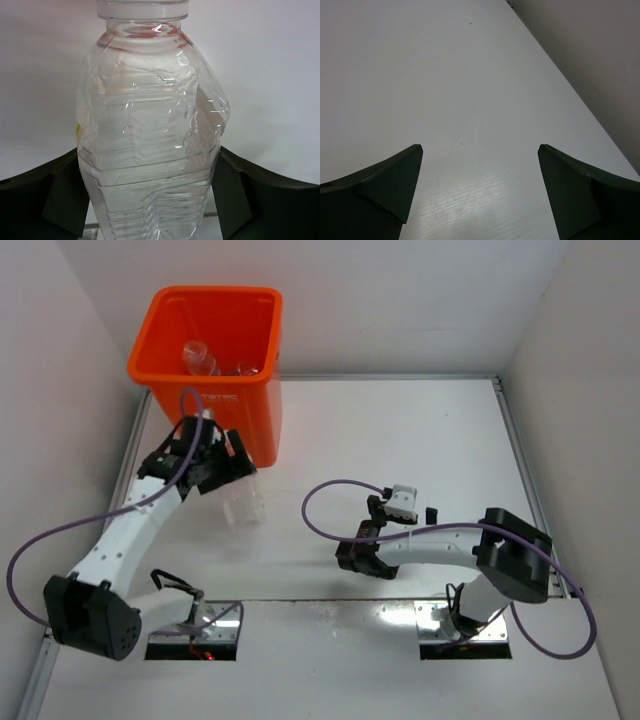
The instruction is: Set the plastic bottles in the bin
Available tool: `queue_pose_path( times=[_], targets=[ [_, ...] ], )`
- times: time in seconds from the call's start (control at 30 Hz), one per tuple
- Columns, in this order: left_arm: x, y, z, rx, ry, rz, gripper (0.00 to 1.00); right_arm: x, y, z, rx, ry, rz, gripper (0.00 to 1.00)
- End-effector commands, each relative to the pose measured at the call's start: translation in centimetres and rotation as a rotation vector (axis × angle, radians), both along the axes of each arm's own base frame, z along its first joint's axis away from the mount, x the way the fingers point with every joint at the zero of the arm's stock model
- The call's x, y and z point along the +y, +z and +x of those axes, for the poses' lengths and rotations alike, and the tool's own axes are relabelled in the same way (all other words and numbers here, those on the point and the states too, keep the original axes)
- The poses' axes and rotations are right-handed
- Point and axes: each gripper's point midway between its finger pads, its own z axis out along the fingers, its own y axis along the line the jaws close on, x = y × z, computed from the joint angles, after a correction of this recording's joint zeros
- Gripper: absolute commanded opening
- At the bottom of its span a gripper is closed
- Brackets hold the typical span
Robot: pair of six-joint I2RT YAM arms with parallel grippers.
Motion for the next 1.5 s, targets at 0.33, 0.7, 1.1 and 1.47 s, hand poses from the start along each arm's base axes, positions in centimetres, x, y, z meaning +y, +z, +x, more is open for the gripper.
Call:
queue_pose_path(
  times=[0.33,0.7,1.1,1.47],
  targets=[
    [-6.9,21.5,-2.4,-0.68,-0.371,-0.134,0.48,0.8,1.0,0.4,-0.023,0.02,-0.02,1.0],
    [-1.0,38.2,-0.9,-1.194,0.003,-0.087,0.33,1.3,0.9,0.4,-0.015,0.03,-0.038,1.0],
    [-0.3,44.9,10.2,-1.268,0.232,0.112,0.37,2.0,0.8,0.3,-0.011,0.056,-0.069,1.0],
    [6.9,37.4,17.1,-1.091,0.378,0.115,0.61,2.4,0.9,0.1,-0.018,0.079,-0.072,1.0]
  ],
)
